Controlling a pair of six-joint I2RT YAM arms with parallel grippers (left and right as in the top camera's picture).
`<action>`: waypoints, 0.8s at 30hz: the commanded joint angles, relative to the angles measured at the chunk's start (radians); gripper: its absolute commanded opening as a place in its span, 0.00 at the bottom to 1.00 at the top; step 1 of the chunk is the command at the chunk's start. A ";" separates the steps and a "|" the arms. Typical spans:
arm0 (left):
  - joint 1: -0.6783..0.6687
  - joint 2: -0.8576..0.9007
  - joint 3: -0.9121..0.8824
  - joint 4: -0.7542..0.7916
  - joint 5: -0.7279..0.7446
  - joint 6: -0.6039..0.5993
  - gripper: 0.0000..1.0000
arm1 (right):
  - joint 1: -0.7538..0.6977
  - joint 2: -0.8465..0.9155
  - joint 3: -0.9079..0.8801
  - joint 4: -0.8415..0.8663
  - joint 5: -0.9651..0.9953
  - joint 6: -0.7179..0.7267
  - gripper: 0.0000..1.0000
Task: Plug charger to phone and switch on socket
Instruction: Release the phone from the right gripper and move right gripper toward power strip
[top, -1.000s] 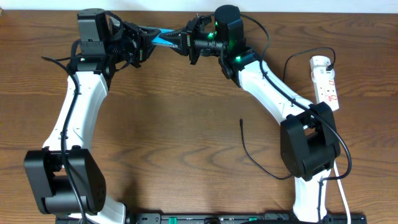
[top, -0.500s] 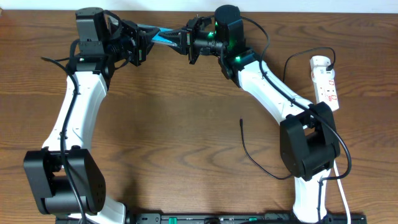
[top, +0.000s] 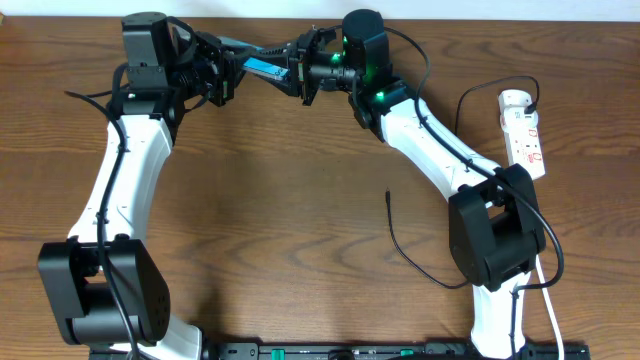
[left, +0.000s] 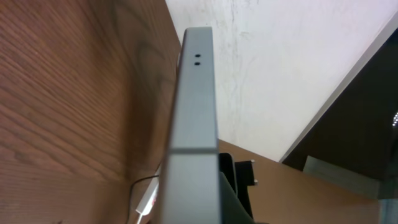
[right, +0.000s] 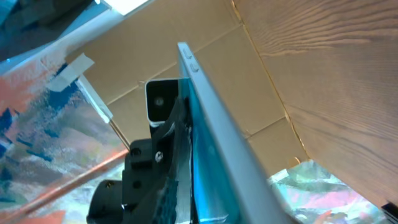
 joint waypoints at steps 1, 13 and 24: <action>-0.006 0.000 0.005 0.002 -0.017 0.037 0.07 | 0.015 -0.008 0.011 0.011 -0.031 -0.019 0.32; 0.006 0.000 0.005 0.001 -0.024 0.049 0.07 | 0.015 -0.008 0.011 0.011 -0.034 -0.152 0.99; 0.093 0.000 0.005 -0.085 -0.011 0.203 0.07 | -0.045 -0.008 0.011 -0.030 -0.147 -0.470 0.99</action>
